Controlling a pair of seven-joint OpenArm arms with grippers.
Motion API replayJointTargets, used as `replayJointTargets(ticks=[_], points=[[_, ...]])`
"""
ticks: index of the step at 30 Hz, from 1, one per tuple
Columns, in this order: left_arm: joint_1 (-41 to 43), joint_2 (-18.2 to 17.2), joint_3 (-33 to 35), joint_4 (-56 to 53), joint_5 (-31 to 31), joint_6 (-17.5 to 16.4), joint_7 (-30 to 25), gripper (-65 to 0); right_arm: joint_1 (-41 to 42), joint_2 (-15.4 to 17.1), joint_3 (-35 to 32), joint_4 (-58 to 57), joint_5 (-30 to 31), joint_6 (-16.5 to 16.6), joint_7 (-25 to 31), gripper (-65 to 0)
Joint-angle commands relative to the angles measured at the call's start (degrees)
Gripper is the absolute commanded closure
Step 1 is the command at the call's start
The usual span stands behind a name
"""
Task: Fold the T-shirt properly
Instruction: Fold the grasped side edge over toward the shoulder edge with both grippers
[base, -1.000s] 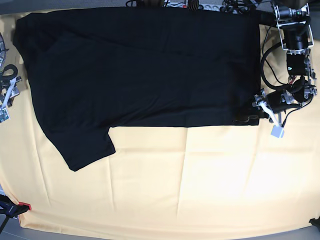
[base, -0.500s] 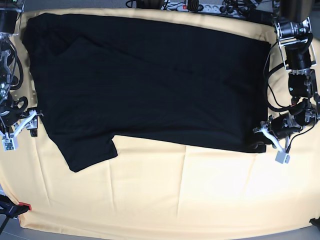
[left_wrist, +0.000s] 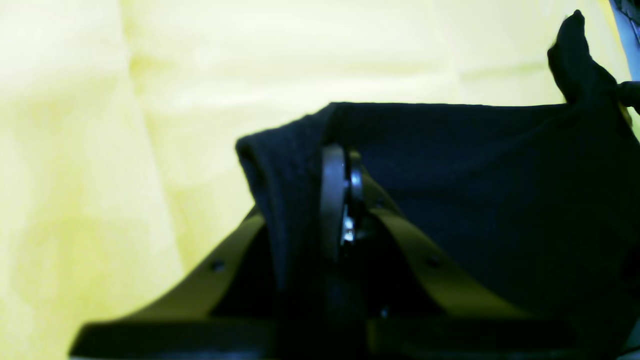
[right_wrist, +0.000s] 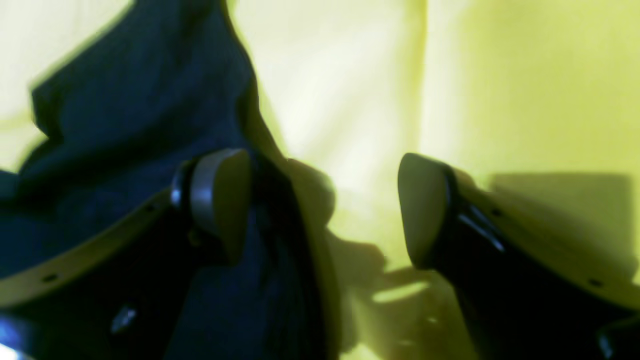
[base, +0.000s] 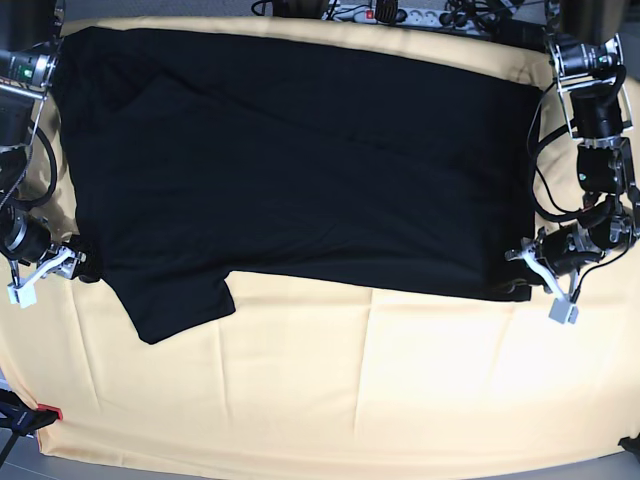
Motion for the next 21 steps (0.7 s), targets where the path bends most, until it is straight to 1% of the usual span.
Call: replayJointTargets(ticks=[1, 2, 5, 7, 8, 10, 11, 13, 15, 16, 21], points=[[-1.57, -0.98, -0.48, 0.94, -1.64, -0.39, -1.03, 0.0, 0.79, 0.94, 0.22, 0.0, 1.81, 1.64, -2.6, -47.5], [-1.57, -0.98, -0.48, 0.94, -2.05, -0.39, -1.03, 0.0, 0.81, 0.74, 0.22, -0.13, 3.48, 2.2, -4.48, -47.5], [-1.57, -1.01, -0.48, 0.94, -2.64, -0.37, -1.01, 0.0, 0.83, -0.04, 0.22, -0.11, 8.31, 2.2, -9.09, -47.5], [-1.55, -1.01, -0.48, 0.94, -2.71, -0.39, -1.01, 0.0, 0.81, -0.98, 0.2, -0.11, 10.23, 2.2, -10.38, -46.9], [-1.57, -0.98, -0.48, 0.94, -2.73, -0.39, -1.01, 0.0, 0.81, -1.46, 0.2, -0.11, 10.45, 2.2, -10.54, -45.0], [-1.57, -1.01, -0.48, 0.94, -2.73, -0.39, -1.01, 0.0, 0.83, -1.9, 0.2, -0.11, 10.45, 2.2, -10.43, -37.9], [-1.57, -1.01, -0.48, 0.94, -2.75, -0.39, -1.03, 0.0, 0.85, -1.9, 0.22, -0.09, 10.45, 2.2, -9.79, -32.4], [-1.6, -1.01, -0.48, 0.94, -2.75, -0.39, -1.05, 0.0, 0.9, -1.51, 0.22, -0.09, 10.4, 2.2, -7.89, -17.1], [-1.77, -0.98, -0.48, 0.94, -2.78, -0.46, -1.27, 0.0, 1.31, -1.01, 0.22, -0.02, 10.4, 2.2, -7.39, -1.7], [-1.79, -1.01, -0.48, 0.94, -2.82, -0.66, -1.55, 0.0, 1.86, -0.85, 0.22, -0.02, 10.38, 2.2, -7.17, 0.0], [-1.95, -0.98, -0.48, 0.94, -6.21, -3.5, -2.49, 0.0, 5.29, -0.5, 0.22, -0.02, 9.62, 2.2, -6.51, 0.0]])
